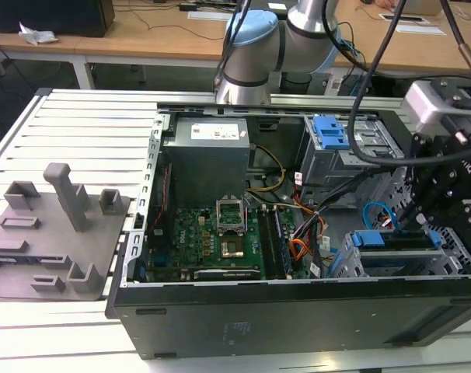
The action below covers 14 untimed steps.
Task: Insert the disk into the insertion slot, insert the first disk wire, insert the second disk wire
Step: 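Insert the second disk wire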
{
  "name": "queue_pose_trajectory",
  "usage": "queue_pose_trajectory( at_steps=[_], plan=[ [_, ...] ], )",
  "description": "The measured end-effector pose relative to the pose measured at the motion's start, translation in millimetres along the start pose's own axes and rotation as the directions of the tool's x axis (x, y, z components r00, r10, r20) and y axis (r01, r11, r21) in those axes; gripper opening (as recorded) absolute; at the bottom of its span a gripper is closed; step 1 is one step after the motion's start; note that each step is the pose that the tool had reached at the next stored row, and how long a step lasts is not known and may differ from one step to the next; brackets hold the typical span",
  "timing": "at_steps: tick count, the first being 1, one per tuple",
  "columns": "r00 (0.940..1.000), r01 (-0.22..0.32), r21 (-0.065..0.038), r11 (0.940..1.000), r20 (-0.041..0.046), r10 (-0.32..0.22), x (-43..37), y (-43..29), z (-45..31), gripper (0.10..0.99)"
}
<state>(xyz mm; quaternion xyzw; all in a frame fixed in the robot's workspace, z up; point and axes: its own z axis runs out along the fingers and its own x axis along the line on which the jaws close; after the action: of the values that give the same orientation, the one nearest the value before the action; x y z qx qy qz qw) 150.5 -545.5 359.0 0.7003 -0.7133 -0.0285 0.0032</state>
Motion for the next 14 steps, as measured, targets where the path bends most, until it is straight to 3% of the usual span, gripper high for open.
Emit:
queue_pose_trajectory(
  at_steps=[1, 3, 7, 9, 10, 14],
  plan=[
    [1.0000, 0.000, 0.000, 1.0000, -0.0002, 0.000, -0.4, 0.1, -2.0, 0.157],
    [1.0000, 0.000, 0.000, 1.0000, -0.0012, 0.000, -1.3, 0.3, -6.2, 0.106],
    [1.0000, 0.000, 0.002, 1.0000, -0.0026, 0.000, -1.7, 1.7, -11.6, 0.106],
    [1.0000, 0.000, 0.005, 1.0000, -0.0027, 0.000, -1.5, 7.8, -11.4, 0.106],
    [1.0000, 0.000, 0.011, 0.9999, -0.0027, 0.000, -1.4, 15.6, -11.1, 0.106],
    [1.0000, 0.000, 0.015, 0.9999, -0.0026, 0.000, -1.2, 20.3, -10.9, 0.106]
  ],
)
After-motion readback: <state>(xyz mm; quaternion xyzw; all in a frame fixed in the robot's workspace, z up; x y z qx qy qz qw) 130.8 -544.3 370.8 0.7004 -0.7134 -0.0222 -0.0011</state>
